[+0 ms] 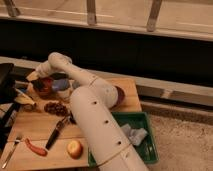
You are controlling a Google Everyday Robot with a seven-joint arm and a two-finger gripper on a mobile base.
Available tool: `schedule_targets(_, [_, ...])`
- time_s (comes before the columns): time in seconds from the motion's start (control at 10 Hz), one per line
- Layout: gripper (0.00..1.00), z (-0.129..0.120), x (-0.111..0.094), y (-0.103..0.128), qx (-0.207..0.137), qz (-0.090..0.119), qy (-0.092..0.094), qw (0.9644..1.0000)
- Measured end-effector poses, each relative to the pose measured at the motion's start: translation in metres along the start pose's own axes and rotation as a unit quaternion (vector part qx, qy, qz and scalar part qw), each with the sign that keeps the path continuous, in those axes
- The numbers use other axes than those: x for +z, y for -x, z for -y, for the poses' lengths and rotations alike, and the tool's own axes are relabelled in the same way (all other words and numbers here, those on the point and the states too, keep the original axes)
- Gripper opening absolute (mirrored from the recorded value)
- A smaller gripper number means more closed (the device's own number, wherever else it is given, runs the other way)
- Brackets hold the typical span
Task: Wipe red bowl with eraser
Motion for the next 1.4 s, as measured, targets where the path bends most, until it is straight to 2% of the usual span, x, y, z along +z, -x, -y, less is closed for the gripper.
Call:
schedule_targets(0.1, [0.0,-0.004,0.001,-0.004,0.0,-0.002,0.001,1.0])
schedule_targets(0.4, [0.0,-0.004,-0.017,-0.003,-0.004,-0.013,-0.024,0.9996])
schedule_targets(0.6, [0.0,0.004,-0.035,0.009,-0.014,-0.015,-0.05,0.9985])
schedule_targets(0.8, [0.0,0.016,-0.038,0.015,-0.018,-0.011,-0.058,0.9981])
schedule_targets(1.0, [0.0,0.02,-0.02,0.021,-0.023,-0.002,-0.045,0.9987])
schedule_targets(1.1, [0.0,0.017,-0.009,0.02,-0.022,0.0,-0.033,0.9992])
schedule_targets(1.4, [0.0,0.007,0.01,0.006,-0.012,0.004,-0.005,0.9999])
